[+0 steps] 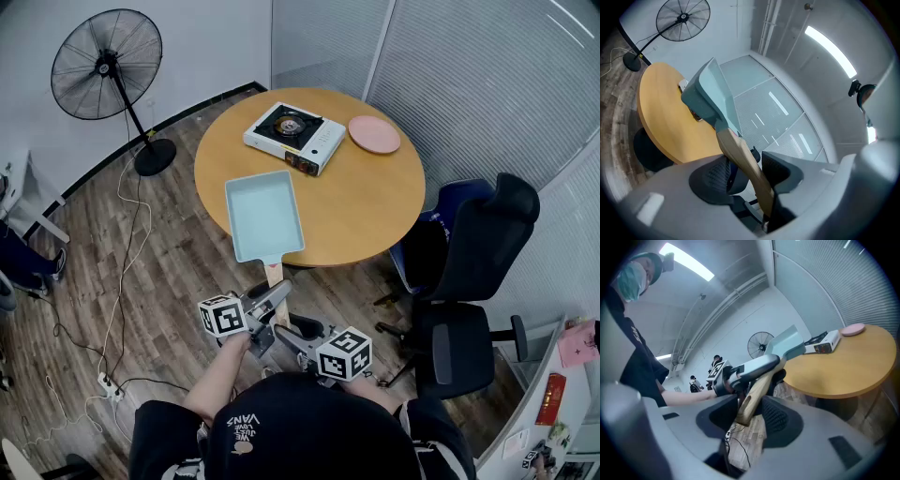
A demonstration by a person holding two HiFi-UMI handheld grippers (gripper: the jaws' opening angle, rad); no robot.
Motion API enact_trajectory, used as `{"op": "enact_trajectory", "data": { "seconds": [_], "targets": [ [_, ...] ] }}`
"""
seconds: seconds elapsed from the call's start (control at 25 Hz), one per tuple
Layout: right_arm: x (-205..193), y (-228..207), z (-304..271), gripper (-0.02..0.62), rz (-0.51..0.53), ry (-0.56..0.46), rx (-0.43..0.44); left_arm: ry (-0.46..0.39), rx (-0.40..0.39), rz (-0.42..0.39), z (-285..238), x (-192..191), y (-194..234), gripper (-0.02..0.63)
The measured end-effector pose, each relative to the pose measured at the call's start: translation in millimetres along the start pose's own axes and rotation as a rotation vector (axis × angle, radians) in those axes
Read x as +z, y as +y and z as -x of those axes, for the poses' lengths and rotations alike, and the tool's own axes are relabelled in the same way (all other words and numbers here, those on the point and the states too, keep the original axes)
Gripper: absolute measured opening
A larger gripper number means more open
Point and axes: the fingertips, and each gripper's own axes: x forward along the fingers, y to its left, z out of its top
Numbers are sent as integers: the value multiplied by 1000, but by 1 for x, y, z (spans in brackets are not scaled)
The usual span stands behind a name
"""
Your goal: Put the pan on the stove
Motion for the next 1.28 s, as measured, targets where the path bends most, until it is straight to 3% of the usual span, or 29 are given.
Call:
{"op": "enact_trajectory", "data": {
  "seconds": [0.72, 1.28],
  "targets": [
    [-14, 13, -25, 172, -52, -55, -61, 73, -35, 21, 21, -5, 14, 199],
    [53, -54, -65, 170, -35, -73, -37, 42, -8, 9, -32, 71, 62, 199]
  ]
}}
